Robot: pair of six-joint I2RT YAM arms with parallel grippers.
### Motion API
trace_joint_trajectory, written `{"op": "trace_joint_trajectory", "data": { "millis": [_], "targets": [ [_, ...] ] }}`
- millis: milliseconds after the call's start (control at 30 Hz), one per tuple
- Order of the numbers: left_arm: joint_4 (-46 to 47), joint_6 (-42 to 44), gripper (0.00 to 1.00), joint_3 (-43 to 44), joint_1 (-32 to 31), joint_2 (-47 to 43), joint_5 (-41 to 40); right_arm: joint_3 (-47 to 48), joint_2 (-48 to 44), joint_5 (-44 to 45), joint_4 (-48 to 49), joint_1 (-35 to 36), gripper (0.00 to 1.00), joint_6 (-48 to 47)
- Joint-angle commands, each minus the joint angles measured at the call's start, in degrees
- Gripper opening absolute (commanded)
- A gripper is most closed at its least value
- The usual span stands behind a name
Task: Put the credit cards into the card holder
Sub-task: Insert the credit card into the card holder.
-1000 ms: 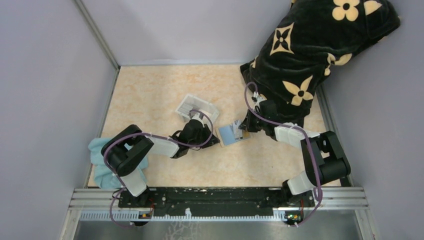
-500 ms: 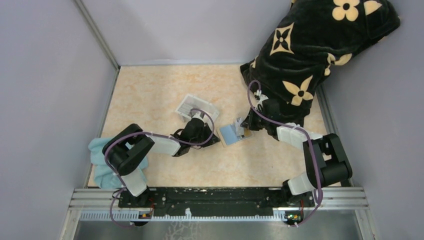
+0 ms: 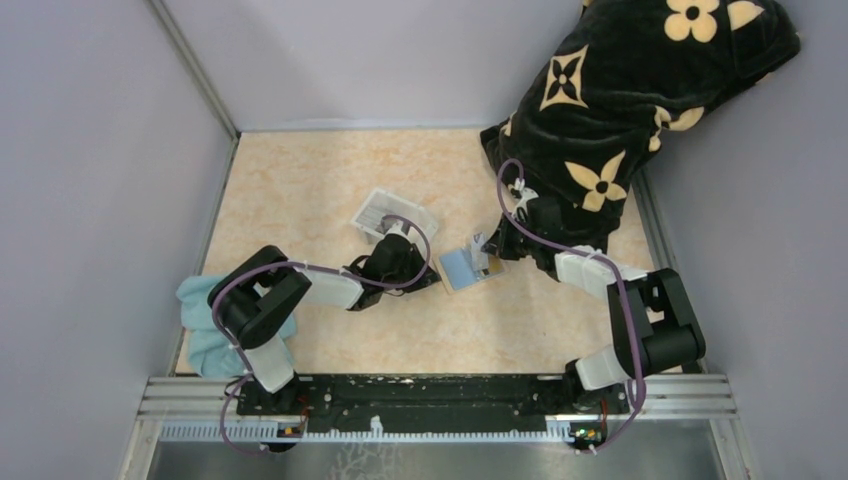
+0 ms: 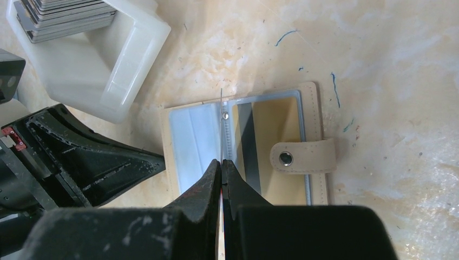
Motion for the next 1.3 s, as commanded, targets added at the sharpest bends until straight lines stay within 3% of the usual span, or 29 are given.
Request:
{"op": "trace_joint_trajectory", "data": {
  "millis": [0, 567, 933, 1267],
  "targets": [
    [-4.7, 0.2, 0.09, 0.5, -0.3, 2.3, -1.5, 1.3, 0.6, -2.1, 3.5, -0.4, 0.0, -0.3],
    [-5.1, 0.0, 0.09, 0.6, -0.3, 2.9, -1.8, -0.8, 2.2, -2.6, 5.3, -0.4, 0.0, -0.3],
    [-6.3, -0.2, 0.08, 0.9, -0.3, 2.7, -2.8, 0.4, -3.6, 1.0, 3.0, -0.5, 0.0, -1.0],
    [-7.3, 0.0, 0.07, 1.5, -0.3, 2.4, -3.2, -0.6, -1.2, 0.5, 2.8, -0.4, 0.0, -1.4]
  ]
}}
